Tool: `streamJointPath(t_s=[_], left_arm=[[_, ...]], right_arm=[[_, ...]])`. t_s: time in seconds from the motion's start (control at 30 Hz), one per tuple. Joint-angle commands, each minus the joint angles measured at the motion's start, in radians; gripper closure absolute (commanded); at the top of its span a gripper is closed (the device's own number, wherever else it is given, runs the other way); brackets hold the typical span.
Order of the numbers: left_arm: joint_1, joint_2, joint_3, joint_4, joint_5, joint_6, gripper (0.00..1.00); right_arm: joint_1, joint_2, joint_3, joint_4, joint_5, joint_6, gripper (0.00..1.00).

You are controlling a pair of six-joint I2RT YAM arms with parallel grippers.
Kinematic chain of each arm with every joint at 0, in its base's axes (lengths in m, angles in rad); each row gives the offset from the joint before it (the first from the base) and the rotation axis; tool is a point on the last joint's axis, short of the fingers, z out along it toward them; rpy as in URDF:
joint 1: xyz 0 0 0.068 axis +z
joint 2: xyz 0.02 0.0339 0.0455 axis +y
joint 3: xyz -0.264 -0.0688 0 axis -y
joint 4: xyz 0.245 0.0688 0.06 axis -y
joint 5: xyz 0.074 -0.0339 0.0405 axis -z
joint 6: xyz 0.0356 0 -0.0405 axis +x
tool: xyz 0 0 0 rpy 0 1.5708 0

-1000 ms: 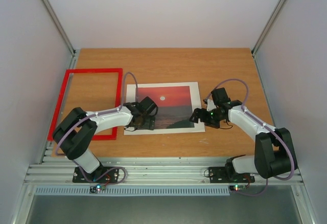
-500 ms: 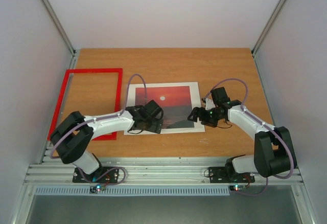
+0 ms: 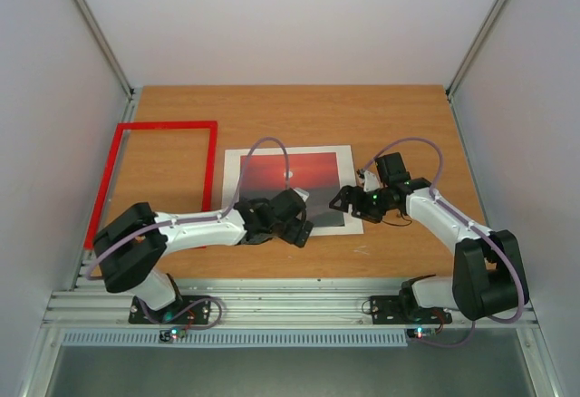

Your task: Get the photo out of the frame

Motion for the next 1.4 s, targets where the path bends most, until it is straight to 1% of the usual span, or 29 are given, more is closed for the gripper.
streamJointPath(t_s=[0.0,0.17,0.53,0.77,0.97,1.2,1.37], left_arm=[[-0.035,0.049,0.016,0.134,-0.045,0.064,0.01],[-0.063,0.07,0.003,0.182,-0.066,0.09,0.01],[-0.08,0.179,0.064,0.2,-0.136,0.11,0.01],[-0.106,0.175,0.068,0.217,-0.176,0.122,0.01],[-0.121,0.185,0.077,0.231,-0.182,0.13,0.01],[-0.123,0.18,0.07,0.251,-0.259,0.106,0.01],[-0.133,0.178,0.071,0.259,-0.212,0.104,0.01]], right_arm=[[0.006,-0.022,0.032,0.018,-0.045,0.028,0.11],[0.007,-0.025,0.035,0.016,-0.053,0.036,0.11],[0.007,-0.03,0.042,0.028,-0.097,0.057,0.11],[0.007,-0.035,0.046,0.032,-0.112,0.062,0.11],[0.007,-0.037,0.045,0.035,-0.116,0.062,0.11],[0.007,-0.047,0.039,0.028,-0.116,0.062,0.11],[0.007,-0.048,0.04,0.028,-0.115,0.062,0.11]])
